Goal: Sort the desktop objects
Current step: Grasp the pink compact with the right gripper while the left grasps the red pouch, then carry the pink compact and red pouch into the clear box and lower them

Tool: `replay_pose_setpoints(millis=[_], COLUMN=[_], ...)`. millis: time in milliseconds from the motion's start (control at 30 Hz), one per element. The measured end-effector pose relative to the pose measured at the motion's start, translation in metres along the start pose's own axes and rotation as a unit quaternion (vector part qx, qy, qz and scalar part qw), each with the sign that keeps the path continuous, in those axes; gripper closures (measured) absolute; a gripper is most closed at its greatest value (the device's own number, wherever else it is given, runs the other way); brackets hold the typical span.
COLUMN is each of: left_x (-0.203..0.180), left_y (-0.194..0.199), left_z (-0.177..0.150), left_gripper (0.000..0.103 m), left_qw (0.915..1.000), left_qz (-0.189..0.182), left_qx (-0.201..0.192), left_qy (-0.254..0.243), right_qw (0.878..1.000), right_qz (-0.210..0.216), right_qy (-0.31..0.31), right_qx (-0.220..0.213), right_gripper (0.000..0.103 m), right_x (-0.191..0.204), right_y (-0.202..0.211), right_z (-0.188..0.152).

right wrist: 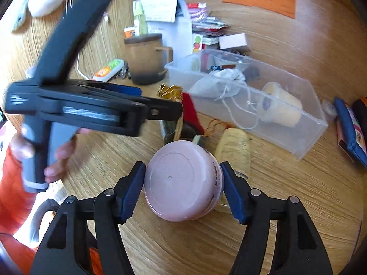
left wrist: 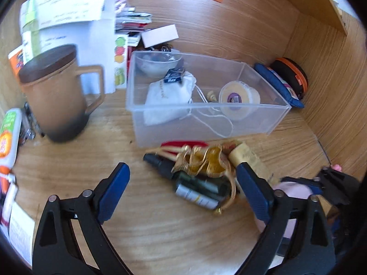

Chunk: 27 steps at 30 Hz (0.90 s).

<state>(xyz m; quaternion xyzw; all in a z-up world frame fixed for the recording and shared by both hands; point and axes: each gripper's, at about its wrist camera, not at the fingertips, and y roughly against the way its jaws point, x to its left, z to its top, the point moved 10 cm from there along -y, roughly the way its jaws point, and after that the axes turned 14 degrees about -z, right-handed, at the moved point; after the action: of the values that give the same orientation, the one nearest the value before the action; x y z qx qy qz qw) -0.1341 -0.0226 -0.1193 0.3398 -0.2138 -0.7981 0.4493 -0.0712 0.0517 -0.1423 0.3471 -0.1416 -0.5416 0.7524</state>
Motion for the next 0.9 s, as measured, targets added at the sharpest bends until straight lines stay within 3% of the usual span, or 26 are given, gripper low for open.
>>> replay_pose_setpoints(millis=[67,133,300,367,500,567,900], left_x=[-0.003,-0.006,-0.009,-0.009,-0.010,-0.014,-0.031], left_y=[-0.009,-0.016,-0.020,-0.021,-0.023,-0.025,-0.006], left_z=[0.003,0.004,0.007,0.007,0.009,0.010,0.025], left_gripper=[0.036,0.043,0.050,0.066,0.076,0.089,0.089], left_qw=[0.9998,0.9996,0.9995,0.9996,0.9995,0.9994,0.9989], left_qz=[0.004,-0.001,0.005,0.004,0.000,-0.001,-0.009], left_qx=[0.013,0.021,0.019,0.019,0.023,0.022,-0.005], left_qy=[-0.014,-0.018,-0.024,-0.023,-0.023,-0.027,-0.046], right_qw=[1.000,1.000,0.999,0.999,0.999,0.998,0.997], right_qz=[-0.005,-0.009,-0.013,-0.013,-0.012,-0.011,-0.014], right_qy=[-0.003,-0.009,-0.030,-0.036,-0.046,-0.051,-0.071], right_qx=[-0.008,-0.014,-0.018,-0.017,-0.017,-0.018,-0.020], right_gripper=[0.041,0.041,0.041,0.041,0.041,0.041,0.041], right_x=[-0.008,-0.016,-0.034,-0.039,-0.046,-0.048,-0.062], right_y=[0.006,0.011,0.014,0.013,0.012,0.013,0.015], right_z=[0.002,0.005,0.008,0.009,0.009,0.008,0.012])
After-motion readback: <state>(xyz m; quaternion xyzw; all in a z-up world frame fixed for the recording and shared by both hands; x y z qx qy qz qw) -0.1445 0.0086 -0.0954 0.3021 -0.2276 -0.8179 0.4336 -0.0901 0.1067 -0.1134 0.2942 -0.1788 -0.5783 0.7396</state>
